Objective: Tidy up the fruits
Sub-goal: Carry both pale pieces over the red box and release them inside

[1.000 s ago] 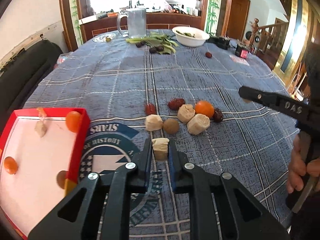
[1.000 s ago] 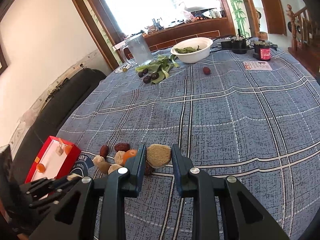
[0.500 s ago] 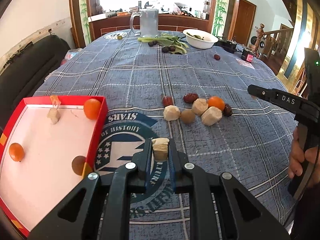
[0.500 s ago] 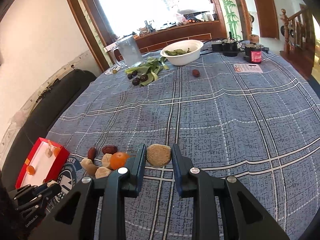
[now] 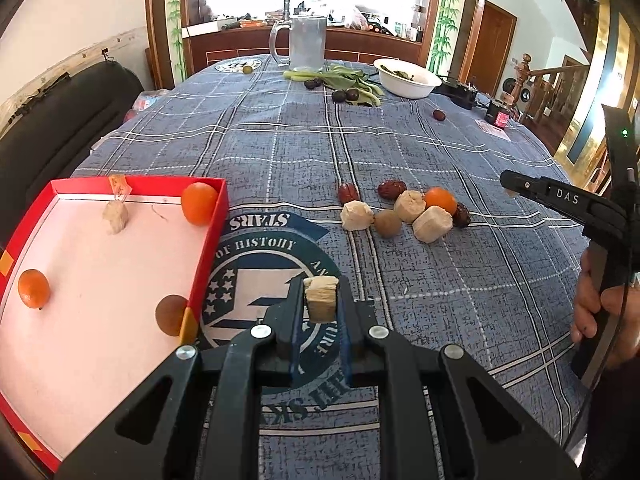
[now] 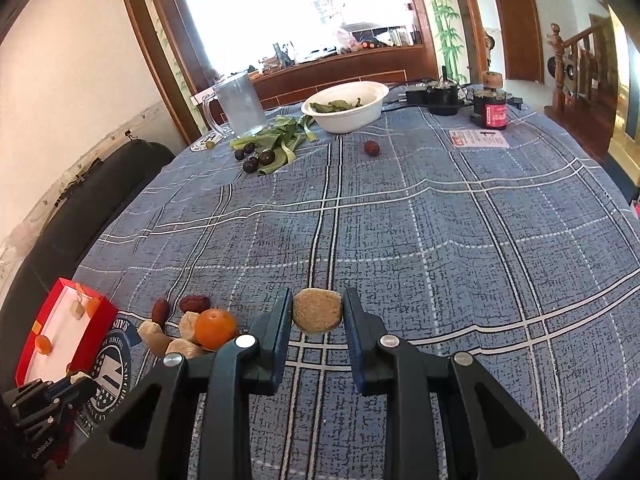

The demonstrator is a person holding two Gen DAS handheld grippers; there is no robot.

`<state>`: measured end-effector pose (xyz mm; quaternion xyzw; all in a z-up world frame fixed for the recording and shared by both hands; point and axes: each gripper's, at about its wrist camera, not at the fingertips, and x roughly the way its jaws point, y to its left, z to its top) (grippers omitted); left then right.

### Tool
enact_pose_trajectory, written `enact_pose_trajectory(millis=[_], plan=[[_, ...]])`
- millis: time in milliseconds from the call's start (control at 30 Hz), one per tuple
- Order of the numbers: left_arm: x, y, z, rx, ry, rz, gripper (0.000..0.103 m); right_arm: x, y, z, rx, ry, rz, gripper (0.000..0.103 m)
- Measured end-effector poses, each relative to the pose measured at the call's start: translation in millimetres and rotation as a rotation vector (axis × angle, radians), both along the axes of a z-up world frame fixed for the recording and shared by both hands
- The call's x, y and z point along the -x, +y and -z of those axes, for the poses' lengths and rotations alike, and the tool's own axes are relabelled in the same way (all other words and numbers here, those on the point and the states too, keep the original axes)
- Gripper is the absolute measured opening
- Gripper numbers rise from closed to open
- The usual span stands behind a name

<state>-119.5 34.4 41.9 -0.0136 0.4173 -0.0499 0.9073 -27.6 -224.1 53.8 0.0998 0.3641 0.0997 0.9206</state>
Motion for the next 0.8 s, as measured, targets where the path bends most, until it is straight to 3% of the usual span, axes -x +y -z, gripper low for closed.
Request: enact_pose_trajectory(millis=[567, 800], plan=[[28, 42, -37, -0.108, -0.192, -0.131, 0.017, 9, 19, -8, 0.056, -0.081, 0.001, 0.025], [38, 83, -43, -0.144, -0.235, -0.234, 0.017, 25, 79, -20, -0.074, -0.083, -0.141, 0.024]])
